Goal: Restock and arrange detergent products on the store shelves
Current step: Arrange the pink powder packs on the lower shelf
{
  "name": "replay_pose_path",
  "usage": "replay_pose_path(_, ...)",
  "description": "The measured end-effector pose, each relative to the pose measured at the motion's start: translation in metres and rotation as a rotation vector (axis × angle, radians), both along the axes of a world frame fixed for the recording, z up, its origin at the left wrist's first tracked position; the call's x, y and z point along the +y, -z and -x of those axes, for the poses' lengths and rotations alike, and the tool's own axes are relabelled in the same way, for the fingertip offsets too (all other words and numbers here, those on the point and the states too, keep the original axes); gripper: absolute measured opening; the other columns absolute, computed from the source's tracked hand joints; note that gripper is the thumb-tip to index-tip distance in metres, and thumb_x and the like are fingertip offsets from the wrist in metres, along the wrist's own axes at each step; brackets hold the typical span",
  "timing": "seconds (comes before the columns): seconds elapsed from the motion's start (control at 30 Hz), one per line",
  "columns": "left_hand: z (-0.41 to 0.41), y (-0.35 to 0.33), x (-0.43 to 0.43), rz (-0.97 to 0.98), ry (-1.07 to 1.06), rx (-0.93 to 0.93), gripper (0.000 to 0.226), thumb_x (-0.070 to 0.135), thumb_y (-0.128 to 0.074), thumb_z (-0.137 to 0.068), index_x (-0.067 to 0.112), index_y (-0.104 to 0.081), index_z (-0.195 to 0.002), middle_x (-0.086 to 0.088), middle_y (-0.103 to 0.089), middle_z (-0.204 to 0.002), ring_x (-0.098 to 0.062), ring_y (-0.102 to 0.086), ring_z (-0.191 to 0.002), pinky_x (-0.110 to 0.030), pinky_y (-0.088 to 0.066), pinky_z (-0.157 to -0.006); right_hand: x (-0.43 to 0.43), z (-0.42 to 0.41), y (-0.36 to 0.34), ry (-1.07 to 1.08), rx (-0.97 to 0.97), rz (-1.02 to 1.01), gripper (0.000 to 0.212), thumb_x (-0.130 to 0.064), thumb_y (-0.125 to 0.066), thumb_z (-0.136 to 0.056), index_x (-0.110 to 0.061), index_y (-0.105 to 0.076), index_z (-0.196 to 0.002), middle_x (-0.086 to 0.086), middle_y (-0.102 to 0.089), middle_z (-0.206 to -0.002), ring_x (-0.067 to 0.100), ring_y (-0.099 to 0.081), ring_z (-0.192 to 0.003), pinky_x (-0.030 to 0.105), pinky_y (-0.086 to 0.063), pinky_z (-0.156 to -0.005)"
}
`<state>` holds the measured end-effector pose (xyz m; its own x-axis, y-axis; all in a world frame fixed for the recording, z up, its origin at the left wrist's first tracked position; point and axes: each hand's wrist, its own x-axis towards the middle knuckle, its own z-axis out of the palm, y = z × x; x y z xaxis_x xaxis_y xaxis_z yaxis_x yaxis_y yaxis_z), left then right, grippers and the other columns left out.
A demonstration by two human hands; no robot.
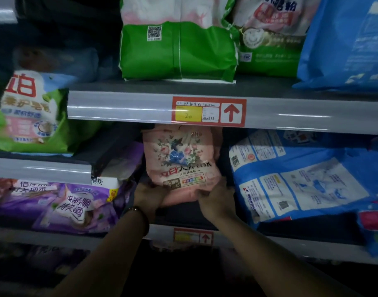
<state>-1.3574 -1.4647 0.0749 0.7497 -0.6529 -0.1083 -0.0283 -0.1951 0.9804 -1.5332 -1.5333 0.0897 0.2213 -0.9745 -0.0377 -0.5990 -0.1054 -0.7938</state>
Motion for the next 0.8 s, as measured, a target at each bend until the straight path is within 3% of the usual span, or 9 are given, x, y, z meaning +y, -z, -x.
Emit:
replay_pose_path(0.07,0.0,-0.003,-0.001,0.039,0.005,-0.012,0.04,0.0,-0.082,-0.083,0.017,-0.072,-0.118,-0.001,-0.074,-0.106,-0.009,-0.068,-0.087,-0.02,-0.053,-0.07,-0.007,-0.005,-0.001,-0.007,-0.016,-0.074,0.097,-0.046,-0.078,-0.086,-0.009,-0.022,-0.156,0.015,-0.053,-0.145,0.032,-0.063,-0.121,0.033,-0.056,-0.091)
replay_pose_path(0.13,-0.001,-0.001,0.0,0.128,0.071,-0.003,0.043,-0.01,-0.078,-0.083,0.017,-0.073,-0.116,0.0,-0.077,-0.108,-0.006,-0.071,-0.089,-0.014,-0.056,-0.069,-0.012,-0.006,-0.002,0.008,-0.024,-0.113,0.092,-0.046,-0.082,-0.083,-0.01,-0.028,-0.149,0.011,-0.059,-0.141,0.031,-0.064,-0.121,0.032,-0.056,-0.086)
replay_pose_path(0.27,-0.006,0.007,-0.007,0.281,0.155,-0.096,0.056,-0.024,-0.069,-0.081,0.01,-0.071,-0.125,-0.007,-0.079,-0.115,-0.018,-0.075,-0.108,-0.032,-0.063,-0.086,-0.015,-0.006,0.007,0.075,-0.143,-0.13,0.087,-0.035,-0.084,-0.08,-0.014,-0.026,-0.141,0.005,-0.063,-0.127,0.026,-0.067,-0.104,0.035,-0.059,-0.077)
replay_pose_path(0.33,-0.013,0.012,-0.022,0.299,0.102,-0.163,0.053,-0.021,-0.071,-0.082,0.007,-0.071,-0.128,-0.008,-0.078,-0.118,-0.025,-0.073,-0.114,-0.043,-0.062,-0.096,-0.022,-0.008,0.013,0.093,-0.223,-0.125,0.084,-0.032,-0.082,-0.081,-0.019,-0.024,-0.141,0.003,-0.064,-0.122,0.023,-0.07,-0.097,0.041,-0.065,-0.073)
replay_pose_path(0.4,-0.019,0.012,-0.038,0.253,0.041,-0.256,0.049,-0.011,-0.075,-0.083,0.013,-0.073,-0.125,0.0,-0.079,-0.114,-0.022,-0.074,-0.109,-0.044,-0.061,-0.097,-0.029,-0.012,0.015,0.078,-0.291,-0.149,0.086,-0.034,-0.081,-0.08,-0.022,-0.022,-0.143,0.003,-0.064,-0.121,0.024,-0.071,-0.095,0.047,-0.066,-0.074)
replay_pose_path(0.5,-0.024,0.006,-0.057,0.163,-0.031,-0.379,0.043,-0.004,-0.076,-0.081,0.019,-0.075,-0.117,0.008,-0.076,-0.101,-0.014,-0.07,-0.094,-0.034,-0.059,-0.089,-0.039,-0.024,0.013,0.003,-0.315,-0.192,0.086,-0.036,-0.081,-0.075,-0.023,-0.027,-0.141,0.004,-0.066,-0.121,0.025,-0.071,-0.102,0.05,-0.064,-0.084)
replay_pose_path(0.63,-0.039,0.014,-0.079,0.125,-0.085,-0.457,0.031,0.0,-0.076,-0.078,0.018,-0.07,-0.102,0.004,-0.076,-0.09,-0.019,-0.072,-0.085,-0.04,-0.061,-0.081,-0.049,-0.036,0.014,-0.046,-0.335,-0.197,0.082,-0.022,-0.084,-0.069,-0.025,-0.032,-0.132,-0.002,-0.065,-0.122,0.019,-0.067,-0.109,0.048,-0.062,-0.092)
replay_pose_path(0.8,-0.03,0.011,-0.079,-0.005,-0.364,-0.375,0.061,0.015,-0.09,-0.068,0.009,-0.054,-0.117,-0.014,-0.064,-0.115,-0.034,-0.062,-0.106,-0.042,-0.05,-0.087,-0.05,-0.032,0.01,-0.138,-0.3,-0.218,0.076,-0.029,-0.089,-0.062,-0.035,-0.046,-0.125,-0.006,-0.066,-0.124,0.019,-0.065,-0.114,0.046,-0.059,-0.097)
